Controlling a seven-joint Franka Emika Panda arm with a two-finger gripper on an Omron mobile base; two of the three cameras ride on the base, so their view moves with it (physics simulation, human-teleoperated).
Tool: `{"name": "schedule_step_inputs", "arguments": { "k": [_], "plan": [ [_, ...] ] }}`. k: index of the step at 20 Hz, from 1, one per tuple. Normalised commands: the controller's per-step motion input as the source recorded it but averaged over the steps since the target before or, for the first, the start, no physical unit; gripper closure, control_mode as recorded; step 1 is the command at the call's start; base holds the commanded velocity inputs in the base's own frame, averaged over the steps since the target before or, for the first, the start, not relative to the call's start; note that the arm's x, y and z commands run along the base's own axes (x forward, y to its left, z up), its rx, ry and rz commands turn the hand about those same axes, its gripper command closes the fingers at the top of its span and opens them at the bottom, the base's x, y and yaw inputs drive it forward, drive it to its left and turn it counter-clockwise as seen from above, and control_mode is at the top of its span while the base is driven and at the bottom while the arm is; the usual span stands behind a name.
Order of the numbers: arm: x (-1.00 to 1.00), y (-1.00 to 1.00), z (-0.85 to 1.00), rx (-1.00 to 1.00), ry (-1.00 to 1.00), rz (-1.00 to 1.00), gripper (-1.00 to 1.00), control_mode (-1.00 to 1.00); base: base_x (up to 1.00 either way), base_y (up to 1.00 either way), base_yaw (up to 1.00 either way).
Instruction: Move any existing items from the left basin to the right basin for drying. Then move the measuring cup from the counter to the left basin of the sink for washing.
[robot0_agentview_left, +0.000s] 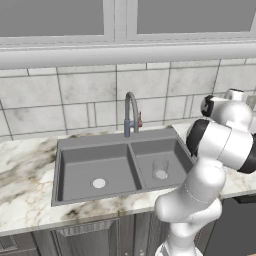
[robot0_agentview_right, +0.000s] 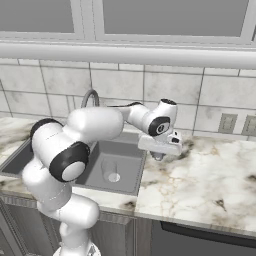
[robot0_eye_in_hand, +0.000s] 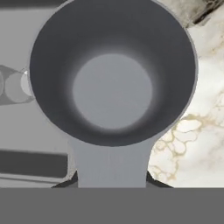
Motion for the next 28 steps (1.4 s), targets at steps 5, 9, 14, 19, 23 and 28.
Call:
{"name": "schedule_step_inputs", "arguments": {
  "k": [5, 9, 14, 19, 23, 28],
  "plan": [
    [-0.35, 0.41, 0.09, 0.0, 0.1, 0.0, 1.0, -1.0, 0.0, 0.0, 0.0],
    [-0.3, 0.49, 0.0, 0.0, 0.11, 0.0, 1.0, -1.0, 0.0, 0.0, 0.0],
    [-0.28, 0.56, 0.0, 0.0, 0.1, 0.0, 1.0, -1.0, 0.0, 0.0, 0.0],
    [-0.23, 0.65, 0.0, 0.0, 0.09, 0.01, 1.0, -1.0, 0.0, 0.0, 0.0],
    [-0.17, 0.68, 0.0, 0.0, 0.09, 0.02, 1.0, -1.0, 0.0, 0.0, 0.0],
    [-0.08, 0.7, 0.0, 0.0, 0.09, 0.03, 1.0, -1.0, 0.0, 0.0, 0.0]
  ]
}}
